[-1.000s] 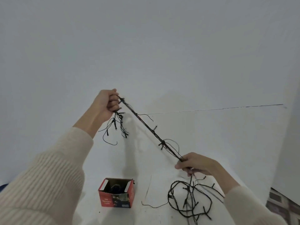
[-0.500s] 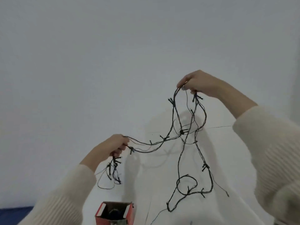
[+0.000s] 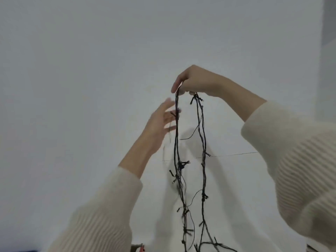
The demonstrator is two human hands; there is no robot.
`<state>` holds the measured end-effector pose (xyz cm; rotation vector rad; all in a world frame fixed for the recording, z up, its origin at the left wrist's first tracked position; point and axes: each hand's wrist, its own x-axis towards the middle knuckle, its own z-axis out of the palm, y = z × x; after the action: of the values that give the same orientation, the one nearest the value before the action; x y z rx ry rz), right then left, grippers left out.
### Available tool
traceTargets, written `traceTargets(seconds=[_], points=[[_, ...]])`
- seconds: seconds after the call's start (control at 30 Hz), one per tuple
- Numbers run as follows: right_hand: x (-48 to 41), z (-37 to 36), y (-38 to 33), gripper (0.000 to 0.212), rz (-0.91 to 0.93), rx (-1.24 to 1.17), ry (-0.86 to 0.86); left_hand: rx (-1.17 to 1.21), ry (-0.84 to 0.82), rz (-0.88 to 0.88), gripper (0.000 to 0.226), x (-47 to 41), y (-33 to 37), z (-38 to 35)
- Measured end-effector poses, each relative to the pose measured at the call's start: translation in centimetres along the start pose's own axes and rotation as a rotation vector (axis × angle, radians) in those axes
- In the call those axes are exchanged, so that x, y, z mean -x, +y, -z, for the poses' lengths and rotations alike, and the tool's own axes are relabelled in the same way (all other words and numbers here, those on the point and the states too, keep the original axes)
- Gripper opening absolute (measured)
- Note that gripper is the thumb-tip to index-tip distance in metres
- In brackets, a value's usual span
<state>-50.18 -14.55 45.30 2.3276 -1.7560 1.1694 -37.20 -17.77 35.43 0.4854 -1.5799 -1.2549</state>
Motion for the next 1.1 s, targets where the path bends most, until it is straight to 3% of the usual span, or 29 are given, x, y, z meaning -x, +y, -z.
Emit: traceTargets(seconds=[0.17, 0.3, 0.4, 0.5, 0.7, 0.77, 0.87, 0.97, 1.03, 1.1], points=[[0.0, -0.5, 2.0, 0.015, -0.036, 0.14, 0.115, -0.253, -0.014, -0.15, 0.026, -0.7, 1.4, -0.4], [0.0, -1.3, 5.0, 0.019, -0.256, 0.439, 0.127, -0.366, -0.034, -0.044, 0.029, -0.2, -0.7, 1.3], [-0.3, -1.9, 5.0, 0.025, -0.238, 0.563, 0.328, -0.406, -0.071, -0.009, 0.029, 0.0, -1.9, 1.2], [-0.4, -1.7, 4.8, 0.023, -0.171, 0.603, 0.572, -0.389, -0.031, -0.023, 0.029, -0.3, -2.1, 1.6], [-1.0, 0.8, 4.5, 0.036, -0.297, 0.509, 0.626, -0.45, -0.045, 0.081, 0.03, 0.1, -4.6, 3.4], [-1.3, 1.8, 3.9, 0.031, -0.296, 0.428, 0.527, -0.433, -0.046, 0.105, 0.03, 0.0, -5.0, 3.5], [-1.4, 2.2, 3.0, 0.031, -0.306, 0.213, 0.216, -0.506, -0.157, 0.147, 0.02, -0.3, -4.6, 3.2], [-1.8, 2.2, 2.3, 0.035, -0.314, -0.042, 0.186, -0.321, -0.169, 0.137, 0.069, -1.0, -3.5, 1.9], [-1.7, 1.9, 1.7, 0.03, -0.32, -0.16, 0.138, -0.15, -0.135, 0.079, 0.073, -1.4, -2.5, 0.5], [-1.5, 1.7, 1.1, 0.026, -0.335, -0.301, 0.11, -0.131, -0.147, 0.055, 0.069, -1.7, -2.1, -1.1]])
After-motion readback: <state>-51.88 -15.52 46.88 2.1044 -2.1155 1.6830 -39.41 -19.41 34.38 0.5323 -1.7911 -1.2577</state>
